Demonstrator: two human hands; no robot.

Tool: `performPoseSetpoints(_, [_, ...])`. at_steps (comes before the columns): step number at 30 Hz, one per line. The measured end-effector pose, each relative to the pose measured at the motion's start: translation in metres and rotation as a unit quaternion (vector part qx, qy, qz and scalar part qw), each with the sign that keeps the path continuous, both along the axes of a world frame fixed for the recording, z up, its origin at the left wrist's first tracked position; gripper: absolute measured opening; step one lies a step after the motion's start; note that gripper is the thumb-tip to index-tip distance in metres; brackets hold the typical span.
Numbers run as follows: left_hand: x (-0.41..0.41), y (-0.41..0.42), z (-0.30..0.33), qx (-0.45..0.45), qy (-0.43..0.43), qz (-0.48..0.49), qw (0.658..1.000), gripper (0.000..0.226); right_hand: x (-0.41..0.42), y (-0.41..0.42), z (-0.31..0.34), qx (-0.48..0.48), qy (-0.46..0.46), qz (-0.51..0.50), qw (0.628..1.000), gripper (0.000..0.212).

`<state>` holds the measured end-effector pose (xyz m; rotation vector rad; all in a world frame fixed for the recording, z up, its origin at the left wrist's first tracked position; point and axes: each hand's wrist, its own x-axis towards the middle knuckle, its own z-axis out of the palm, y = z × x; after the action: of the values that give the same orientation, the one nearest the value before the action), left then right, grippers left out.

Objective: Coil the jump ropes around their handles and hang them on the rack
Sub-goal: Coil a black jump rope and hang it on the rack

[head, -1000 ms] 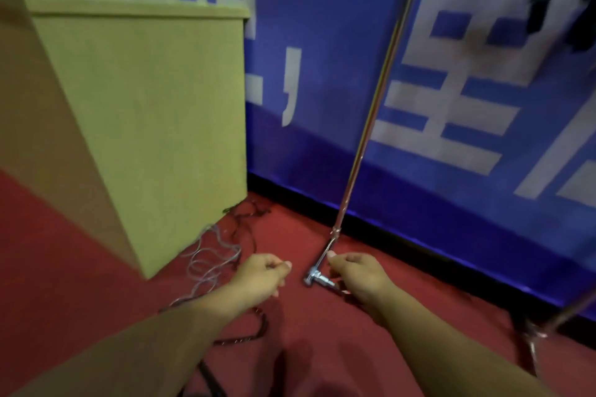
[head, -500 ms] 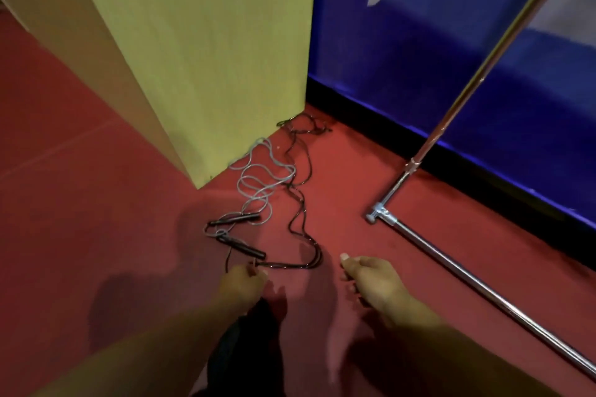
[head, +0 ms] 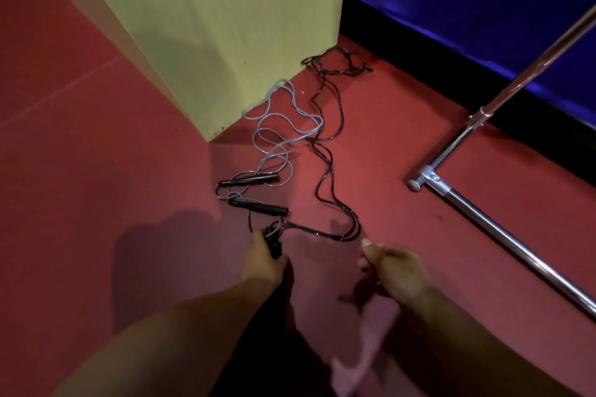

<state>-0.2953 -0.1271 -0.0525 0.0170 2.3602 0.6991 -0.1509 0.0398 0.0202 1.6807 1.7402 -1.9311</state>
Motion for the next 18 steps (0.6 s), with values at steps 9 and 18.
performPoseSetpoints(9, [0.067,0.066,0.036,0.291,-0.037,-0.012,0.956,0.095,0.016,0.0,-0.004,0.008,0.014,-0.062,0.998,0.035])
performPoseSetpoints(18, [0.097,0.121,0.17,0.351,-0.182,-0.28,0.875,0.02,0.061,0.045,0.113,0.17,0.102,-0.142,0.97,0.031])
